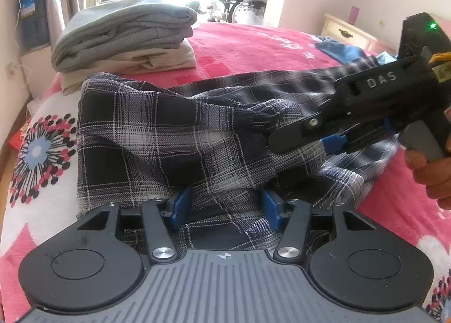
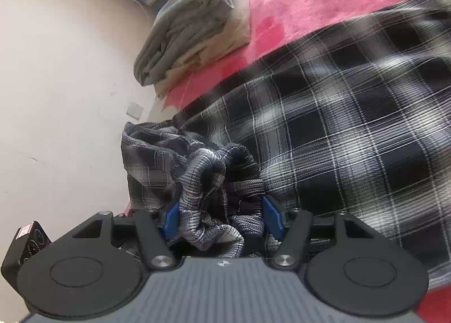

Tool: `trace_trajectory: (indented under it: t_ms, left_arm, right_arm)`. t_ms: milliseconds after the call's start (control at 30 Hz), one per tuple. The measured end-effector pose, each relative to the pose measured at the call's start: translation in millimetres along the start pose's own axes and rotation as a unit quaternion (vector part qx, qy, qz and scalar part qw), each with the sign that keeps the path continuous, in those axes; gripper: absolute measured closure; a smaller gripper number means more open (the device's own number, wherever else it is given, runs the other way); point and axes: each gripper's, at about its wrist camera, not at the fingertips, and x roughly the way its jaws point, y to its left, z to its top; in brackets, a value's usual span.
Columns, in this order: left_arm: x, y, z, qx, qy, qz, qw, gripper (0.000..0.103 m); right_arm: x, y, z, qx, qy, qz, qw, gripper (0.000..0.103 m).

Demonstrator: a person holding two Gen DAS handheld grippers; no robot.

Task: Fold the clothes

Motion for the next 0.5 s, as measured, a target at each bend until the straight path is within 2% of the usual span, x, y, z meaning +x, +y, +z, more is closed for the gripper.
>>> trace_trajectory:
  t_ms: [67,133,233,367,500]
  left_arm:
    - [-0.3,-0.1,-0.1,0.000,-0.001,0.000,1.0000,0.049]
    - [-0.6,0.2,-0.6,-0.001,-0.001,-0.001,1.0000,0.049]
    - [-0.8,0.4,-1.3,-0.001,-0.002,-0.002,1.0000,0.048]
    - [-1.1,1.5,-2.9,-0.001,-0.005,-0.004,1.0000,0.048]
    - [-1.1,2.7,-4.4,-0.001,-0.008,-0.007,0.9999,0.048]
  right_arm:
    - [1.4,2.8,0.0,-0.008,-0.002,0.002,1.000,0.038]
    - [-3.0,10.3,-1.4,-0.030,-0.014,0.014,0.999,0.052]
    - [-7.7,17.3,-3.4,-0.047,-0.020,0.026,0.998,0.052]
    - [-8.2,23.0,-4.9,-0.061,-0.021,0.003,0.998,0.050]
    - [-18.2,30.4,-11.6,-0.084,-0.035,-0.022,0.996,0.040]
